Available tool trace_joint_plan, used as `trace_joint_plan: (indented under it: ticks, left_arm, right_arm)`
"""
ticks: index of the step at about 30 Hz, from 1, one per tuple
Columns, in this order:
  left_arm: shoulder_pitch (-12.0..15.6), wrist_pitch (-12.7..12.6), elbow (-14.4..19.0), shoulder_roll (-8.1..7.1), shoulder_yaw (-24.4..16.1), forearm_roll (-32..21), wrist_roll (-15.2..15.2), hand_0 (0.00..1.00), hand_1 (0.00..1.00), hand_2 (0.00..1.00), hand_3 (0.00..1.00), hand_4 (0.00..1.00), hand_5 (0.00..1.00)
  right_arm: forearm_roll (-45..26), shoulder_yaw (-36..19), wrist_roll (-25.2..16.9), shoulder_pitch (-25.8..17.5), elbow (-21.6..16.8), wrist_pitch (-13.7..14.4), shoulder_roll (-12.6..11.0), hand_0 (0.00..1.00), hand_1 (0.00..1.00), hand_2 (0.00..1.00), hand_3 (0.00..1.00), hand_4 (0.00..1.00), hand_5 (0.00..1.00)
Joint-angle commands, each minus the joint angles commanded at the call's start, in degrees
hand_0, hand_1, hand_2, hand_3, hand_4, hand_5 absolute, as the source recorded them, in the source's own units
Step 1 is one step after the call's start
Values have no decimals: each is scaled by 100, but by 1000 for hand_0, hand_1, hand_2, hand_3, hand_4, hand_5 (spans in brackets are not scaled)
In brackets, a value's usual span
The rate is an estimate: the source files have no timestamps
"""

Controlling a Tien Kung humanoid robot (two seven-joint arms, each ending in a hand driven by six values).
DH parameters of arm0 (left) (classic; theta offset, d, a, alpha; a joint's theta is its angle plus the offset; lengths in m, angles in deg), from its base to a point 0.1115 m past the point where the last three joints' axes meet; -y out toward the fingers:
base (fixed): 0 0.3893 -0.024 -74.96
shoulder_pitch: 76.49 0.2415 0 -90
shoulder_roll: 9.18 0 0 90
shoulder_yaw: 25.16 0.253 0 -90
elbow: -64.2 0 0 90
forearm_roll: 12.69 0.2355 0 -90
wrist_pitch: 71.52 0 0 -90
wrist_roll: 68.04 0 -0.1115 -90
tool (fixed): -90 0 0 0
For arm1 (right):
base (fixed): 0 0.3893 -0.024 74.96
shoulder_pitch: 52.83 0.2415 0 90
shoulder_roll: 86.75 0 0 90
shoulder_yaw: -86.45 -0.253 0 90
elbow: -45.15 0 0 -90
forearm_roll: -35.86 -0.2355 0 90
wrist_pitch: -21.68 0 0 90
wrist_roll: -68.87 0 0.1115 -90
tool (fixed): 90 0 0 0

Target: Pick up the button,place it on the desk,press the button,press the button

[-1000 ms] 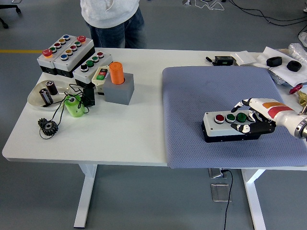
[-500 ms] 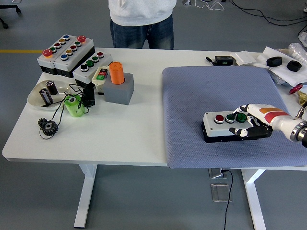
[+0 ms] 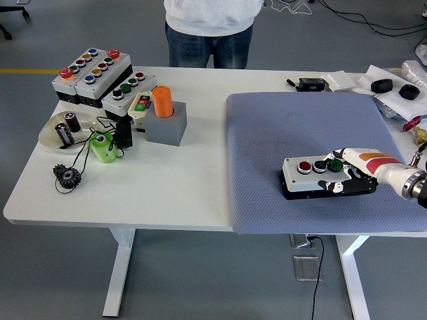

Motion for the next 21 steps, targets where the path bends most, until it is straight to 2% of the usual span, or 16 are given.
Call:
trace_joint_plan:
  ticks: [8, 21]
  left_arm:
    - [-6, -8, 1, -1, -31, 40, 9, 708, 769, 787, 667, 443, 998]
    - [-17, -4, -1, -6, -6, 18, -7, 708, 769, 787, 667, 445, 998]
  right_arm:
    - [77, -101, 0, 27, -191, -21, 117, 107, 2, 80, 699, 728, 660]
    - [80, 200, 47, 123, 171, -129, 338, 106, 2, 84, 701, 724, 659]
